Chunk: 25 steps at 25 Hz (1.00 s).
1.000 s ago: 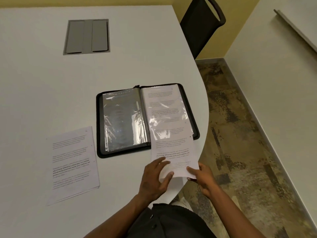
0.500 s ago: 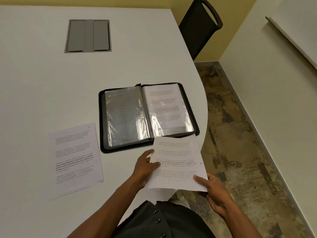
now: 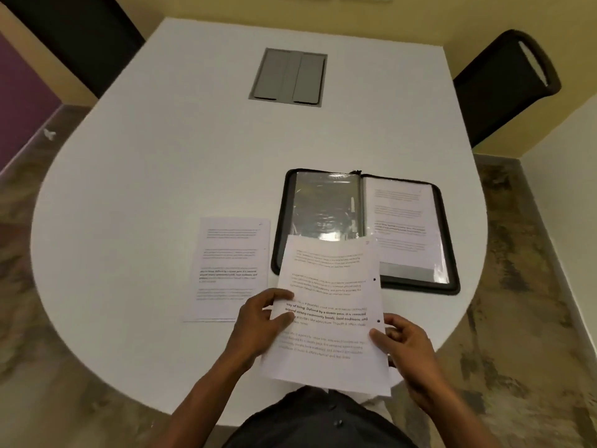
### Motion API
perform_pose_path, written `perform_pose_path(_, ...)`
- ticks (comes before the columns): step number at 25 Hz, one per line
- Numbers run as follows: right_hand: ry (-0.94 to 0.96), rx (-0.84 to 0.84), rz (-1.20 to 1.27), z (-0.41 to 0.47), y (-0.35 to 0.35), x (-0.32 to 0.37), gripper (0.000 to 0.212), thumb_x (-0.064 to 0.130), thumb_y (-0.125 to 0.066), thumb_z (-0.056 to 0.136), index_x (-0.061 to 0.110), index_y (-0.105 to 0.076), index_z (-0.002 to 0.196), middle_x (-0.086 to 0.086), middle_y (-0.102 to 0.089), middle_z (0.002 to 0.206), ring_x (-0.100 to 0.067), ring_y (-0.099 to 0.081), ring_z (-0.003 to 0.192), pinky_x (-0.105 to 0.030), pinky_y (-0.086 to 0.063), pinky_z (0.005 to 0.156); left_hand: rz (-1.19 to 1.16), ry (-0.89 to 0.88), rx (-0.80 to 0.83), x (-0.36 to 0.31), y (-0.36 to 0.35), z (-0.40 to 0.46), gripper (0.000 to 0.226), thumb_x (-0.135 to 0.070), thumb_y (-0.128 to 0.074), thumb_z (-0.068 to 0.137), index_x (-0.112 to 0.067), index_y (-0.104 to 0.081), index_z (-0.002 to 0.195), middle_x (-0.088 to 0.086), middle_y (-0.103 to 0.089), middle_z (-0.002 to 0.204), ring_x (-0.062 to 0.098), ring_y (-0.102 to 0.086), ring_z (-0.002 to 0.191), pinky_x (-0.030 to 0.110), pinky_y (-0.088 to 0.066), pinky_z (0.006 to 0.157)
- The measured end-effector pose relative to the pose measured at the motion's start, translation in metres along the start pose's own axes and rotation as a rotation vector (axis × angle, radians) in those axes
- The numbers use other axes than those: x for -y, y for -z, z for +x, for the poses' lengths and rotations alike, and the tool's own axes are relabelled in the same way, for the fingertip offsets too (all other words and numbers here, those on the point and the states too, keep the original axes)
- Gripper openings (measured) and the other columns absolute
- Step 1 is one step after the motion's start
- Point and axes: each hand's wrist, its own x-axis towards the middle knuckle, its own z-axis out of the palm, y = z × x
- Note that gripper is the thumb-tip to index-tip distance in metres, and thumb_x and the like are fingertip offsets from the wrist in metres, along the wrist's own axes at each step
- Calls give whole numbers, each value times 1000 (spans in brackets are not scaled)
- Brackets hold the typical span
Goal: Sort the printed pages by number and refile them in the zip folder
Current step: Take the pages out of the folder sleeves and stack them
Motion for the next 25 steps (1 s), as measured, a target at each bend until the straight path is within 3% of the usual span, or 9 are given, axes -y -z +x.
perform_pose_path(2,37,57,-56,20,-32,7,22,18,-71,92,24,-66,113,2,-76,101,-19,-74,93,-48,-61,83,24,28,-107,13,31,3,25,-19,-80,81,-40,-72,94,-15,-68,112,14,-69,91,37,-61,79)
perform_pose_path(4,52,89,-82,45,-66,16,19,17,-72,90,21,-68,108,0,-76,100,-20,-74,92,-46,-62,80,46,51,-202,24,59,11,23,-19,-80,80,-40,-74,90,-14,-69,107,16,-69,89,41,-61,78)
perform_pose_path(6,44,124,-85,69,-101,26,15,13,-72,88,18,-70,102,-3,-77,97,-21,-75,88,-45,-62,78,92,59,-276,32,84,23,23,-18,-77,83,-38,-74,93,-10,-69,109,17,-69,87,39,-60,77)
perform_pose_path(9,67,147,-152,99,-148,42,9,11,-67,89,15,-72,96,-2,-77,92,-21,-75,86,-46,-62,76,165,56,-342,39,114,50,24,-10,-69,89,-26,-73,105,0,-68,116,18,-67,92,26,-54,76)
perform_pose_path(11,69,148,-198,115,-172,50,8,10,-65,90,10,-72,95,-3,-76,95,-21,-74,86,-43,-64,73,217,61,-373,43,131,69,25,-8,-66,89,-23,-74,108,3,-68,118,22,-66,98,28,-53,84)
perform_pose_path(14,83,126,-310,133,-196,55,3,11,-68,88,12,-69,91,-4,-74,98,-20,-72,86,-32,-62,65,292,53,-375,48,146,91,26,-7,-67,89,-19,-73,111,5,-68,119,25,-66,99,31,-53,86)
perform_pose_path(16,127,98,-453,140,-206,58,11,14,-72,86,22,-65,82,0,-72,94,-17,-69,85,-31,-59,69,347,35,-371,53,153,103,26,-7,-68,88,-17,-73,111,6,-68,120,25,-66,99,30,-51,84)
perform_pose_path(20,174,73,-637,157,-221,57,13,18,-78,81,20,-67,88,-1,-72,96,-18,-68,87,-35,-59,79,412,31,-333,63,160,126,28,-5,-67,88,-15,-72,114,8,-67,123,26,-65,104,28,-49,87)
perform_pose_path(25,74,102,-601,169,-235,51,19,24,-79,81,18,-67,93,-5,-73,102,-22,-71,92,-41,-59,86,421,53,-264,82,162,144,36,-2,-64,89,-13,-66,123,10,-63,130,28,-62,112,32,-48,96)
